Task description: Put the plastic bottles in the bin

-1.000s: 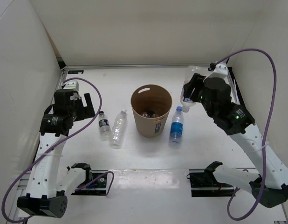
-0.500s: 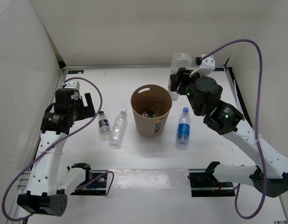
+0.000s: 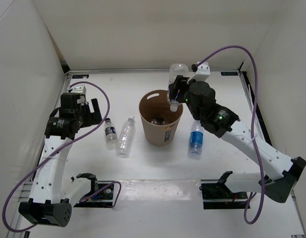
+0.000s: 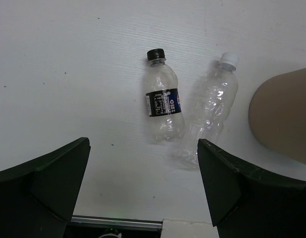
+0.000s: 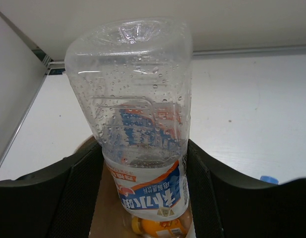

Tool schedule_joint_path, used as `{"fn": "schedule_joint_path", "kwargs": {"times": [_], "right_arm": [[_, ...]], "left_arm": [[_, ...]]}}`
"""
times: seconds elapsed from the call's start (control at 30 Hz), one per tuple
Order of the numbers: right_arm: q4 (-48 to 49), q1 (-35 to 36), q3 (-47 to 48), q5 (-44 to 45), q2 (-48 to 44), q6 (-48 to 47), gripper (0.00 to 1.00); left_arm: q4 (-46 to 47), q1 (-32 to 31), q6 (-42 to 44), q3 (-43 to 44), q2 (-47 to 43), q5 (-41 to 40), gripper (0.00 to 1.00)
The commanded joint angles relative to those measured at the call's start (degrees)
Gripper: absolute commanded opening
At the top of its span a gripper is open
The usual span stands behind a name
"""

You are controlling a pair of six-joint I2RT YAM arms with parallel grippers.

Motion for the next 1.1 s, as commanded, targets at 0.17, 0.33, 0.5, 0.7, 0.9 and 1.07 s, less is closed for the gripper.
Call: {"fn": "schedule_joint_path", "kwargs": {"times": [0.17, 0.33, 0.5, 0.7, 0.9, 1.07], "right_arm": [[1.5, -0.9, -5.3, 1.7, -0.5, 9.9, 0.00], [2.7, -0.6, -9.4, 2.4, -3.2, 13.2, 0.04], [3.9, 5.0, -12.4, 13.7, -7.0, 13.5, 0.20], [4.4, 10.0, -12.1, 19.3, -7.0, 10.7, 0.88], [-5.2, 7.5, -5.6, 18.4, -7.5, 11.4, 0.90], [-9.5, 1.8, -4.2, 16.3, -13.9, 12.1, 0.90]], "left_arm": [[0.1, 0.1, 0.0, 1.3, -0.2, 1.2, 1.00], [0.2, -0.2, 0.0, 1.1, -0.4, 1.1, 1.00], [0.2, 0.1, -0.1, 1.1, -0.4, 1.1, 1.00], [0.1, 0.1, -0.1, 1.2, -0.5, 1.1, 1.00], [0.2, 0.0, -0.2, 1.2, -0.5, 1.0, 1.00], [-0.1, 0.1, -0.2, 1.1, -0.8, 1.1, 1.00]]}}
